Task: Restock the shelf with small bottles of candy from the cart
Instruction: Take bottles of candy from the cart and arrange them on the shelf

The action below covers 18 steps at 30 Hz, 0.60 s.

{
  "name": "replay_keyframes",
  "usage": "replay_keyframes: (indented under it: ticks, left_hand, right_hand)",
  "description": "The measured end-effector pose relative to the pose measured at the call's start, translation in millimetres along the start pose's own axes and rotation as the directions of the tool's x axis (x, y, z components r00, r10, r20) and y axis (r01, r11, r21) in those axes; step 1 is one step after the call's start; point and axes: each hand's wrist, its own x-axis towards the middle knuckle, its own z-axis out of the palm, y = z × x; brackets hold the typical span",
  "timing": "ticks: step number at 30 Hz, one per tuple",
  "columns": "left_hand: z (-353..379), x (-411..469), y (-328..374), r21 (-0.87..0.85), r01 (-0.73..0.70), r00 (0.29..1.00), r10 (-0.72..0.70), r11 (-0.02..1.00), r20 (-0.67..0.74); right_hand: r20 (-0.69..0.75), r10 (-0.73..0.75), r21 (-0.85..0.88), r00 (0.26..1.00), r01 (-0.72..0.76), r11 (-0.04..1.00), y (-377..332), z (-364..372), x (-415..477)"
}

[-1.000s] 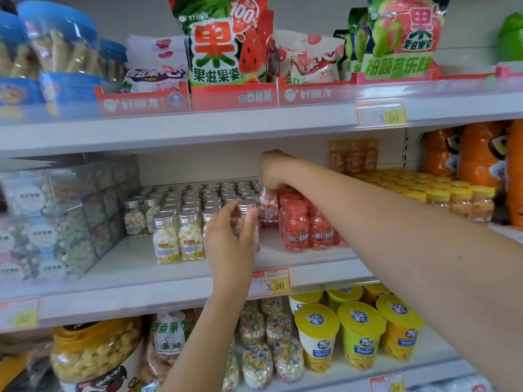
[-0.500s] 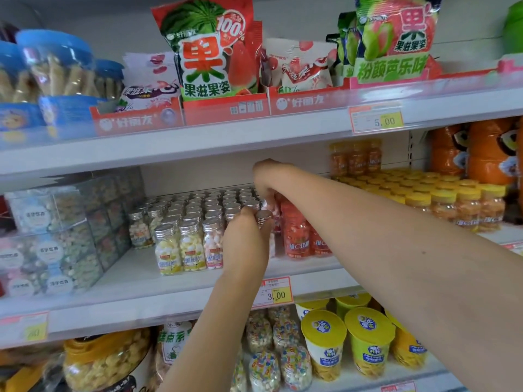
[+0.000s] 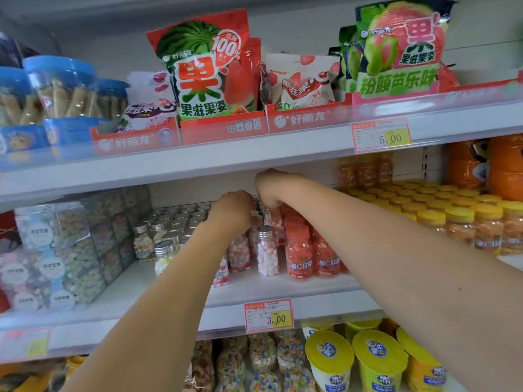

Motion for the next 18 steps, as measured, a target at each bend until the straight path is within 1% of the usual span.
replay_keyframes:
  ticks: [3, 8, 10, 14, 18]
  left_hand:
    - [4, 9, 1, 0.016, -0.021, 0.997, 0.020, 1.000, 0.076]
    - [4, 14, -7, 0.023, -0.087, 0.989, 0.084, 0.996, 0.118]
    - [2, 16, -11, 0.001, -0.105, 0.985, 0.104, 0.994, 0.137]
    - [-1, 14, -12, -0.025, -0.108, 0.986, 0.110, 0.994, 0.123]
    - [-2, 14, -11, -0.010, -0.114, 0.987, 0.114, 0.993, 0.117]
  right_hand:
    - [-0.027, 0.008, 0.024, 1.000, -0.008, 1.000, 2, 5, 2]
    - [-0.003, 0.009, 0.044, 1.000, -0.009, 0.999, -3, 11, 7]
    - [0.005, 0.020, 0.052, 1.000, -0.020, 0.998, -5, 12, 9]
    - [0.012, 0.028, 0.077, 1.000, -0.029, 0.997, -9, 11, 8]
    - [0.018, 0.016, 0.074, 1.000, -0.018, 0.997, -16, 19, 9]
